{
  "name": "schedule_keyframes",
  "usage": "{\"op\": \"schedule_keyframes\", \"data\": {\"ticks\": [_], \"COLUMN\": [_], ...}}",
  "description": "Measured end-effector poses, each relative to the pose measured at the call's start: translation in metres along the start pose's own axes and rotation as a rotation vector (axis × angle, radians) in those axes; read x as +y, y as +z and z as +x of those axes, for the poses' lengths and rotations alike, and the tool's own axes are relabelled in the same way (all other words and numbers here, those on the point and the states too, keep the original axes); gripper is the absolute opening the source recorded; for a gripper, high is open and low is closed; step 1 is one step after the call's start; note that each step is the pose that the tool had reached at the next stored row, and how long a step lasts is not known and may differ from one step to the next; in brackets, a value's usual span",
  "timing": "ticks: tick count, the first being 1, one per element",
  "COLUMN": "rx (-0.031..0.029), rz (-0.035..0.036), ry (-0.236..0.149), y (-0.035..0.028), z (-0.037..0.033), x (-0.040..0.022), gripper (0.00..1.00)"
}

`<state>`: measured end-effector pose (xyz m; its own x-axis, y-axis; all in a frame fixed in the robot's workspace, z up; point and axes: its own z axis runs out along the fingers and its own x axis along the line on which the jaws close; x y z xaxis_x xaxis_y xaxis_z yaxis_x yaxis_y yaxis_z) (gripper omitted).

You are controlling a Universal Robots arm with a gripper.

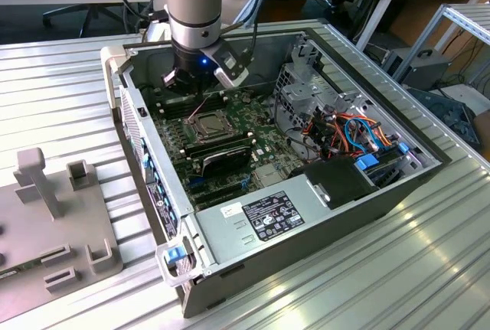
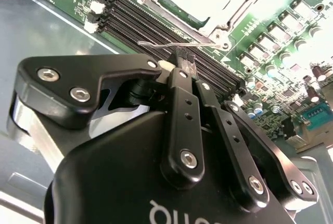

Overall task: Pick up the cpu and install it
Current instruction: 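Install the first cpu locking lever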

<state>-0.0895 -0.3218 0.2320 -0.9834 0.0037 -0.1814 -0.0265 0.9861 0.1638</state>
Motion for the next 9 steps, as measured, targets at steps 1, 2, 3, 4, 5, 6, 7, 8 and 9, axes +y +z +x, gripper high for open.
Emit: {"op": "schedule_keyframes", "data": {"ticks": [1, 2, 3, 4, 5, 6, 7, 8, 9], "rx": [0.0001, 0.0001, 0.0001, 0.0001, 0.0001, 0.0001, 0.0001, 0.0001, 0.0], "rz": [0.0003, 0.0004, 0.0006, 0.0008, 0.001, 0.0013, 0.0015, 0.0017, 0.0019], "ry": [0.0, 0.0, 0.0, 0.0, 0.0, 0.0, 0.0, 0.0, 0.0], "y": [0.0006, 0.0011, 0.0017, 0.0022, 0.003, 0.0036, 0.0041, 0.0046, 0.0053], "z": [-0.0009, -0.0015, -0.0024, -0.003, -0.0041, -0.0047, -0.0053, -0.0058, -0.0062], "x": [-0.0001, -0.0002, -0.0003, -0.0004, -0.0005, -0.0006, -0.0007, -0.0007, -0.0009], "gripper": [0.11, 0.11, 0.11, 0.11, 0.11, 0.11, 0.11, 0.11, 0.11]}}
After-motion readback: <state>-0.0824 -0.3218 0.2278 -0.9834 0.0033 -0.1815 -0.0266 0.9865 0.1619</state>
